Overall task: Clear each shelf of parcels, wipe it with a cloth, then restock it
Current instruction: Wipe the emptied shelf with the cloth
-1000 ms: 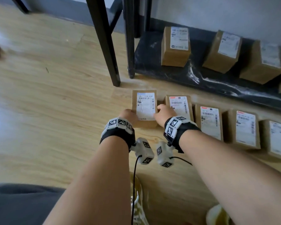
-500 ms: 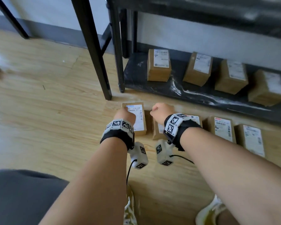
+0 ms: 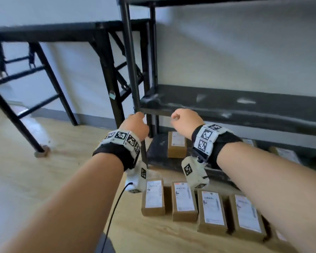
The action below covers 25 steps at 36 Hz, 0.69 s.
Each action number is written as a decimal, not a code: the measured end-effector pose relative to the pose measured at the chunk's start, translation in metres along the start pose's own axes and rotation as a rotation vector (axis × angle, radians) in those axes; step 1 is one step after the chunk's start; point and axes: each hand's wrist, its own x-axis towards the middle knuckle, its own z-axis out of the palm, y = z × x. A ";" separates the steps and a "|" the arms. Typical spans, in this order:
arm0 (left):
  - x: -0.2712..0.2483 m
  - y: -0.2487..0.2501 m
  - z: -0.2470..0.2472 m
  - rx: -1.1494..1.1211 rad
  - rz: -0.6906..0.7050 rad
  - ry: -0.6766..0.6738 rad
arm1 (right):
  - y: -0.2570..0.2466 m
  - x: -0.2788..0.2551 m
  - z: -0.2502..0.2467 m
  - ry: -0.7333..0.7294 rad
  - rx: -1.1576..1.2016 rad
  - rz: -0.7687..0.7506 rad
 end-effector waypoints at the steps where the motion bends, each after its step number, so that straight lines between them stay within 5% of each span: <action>1: 0.002 0.007 -0.016 0.021 0.018 0.040 | -0.007 0.003 -0.015 0.023 -0.008 -0.025; 7: 0.008 0.034 -0.087 0.109 0.061 0.216 | -0.046 0.019 -0.082 0.144 0.038 -0.100; 25: 0.081 0.077 -0.214 0.081 0.150 0.389 | -0.165 0.124 -0.208 0.430 -0.019 -0.375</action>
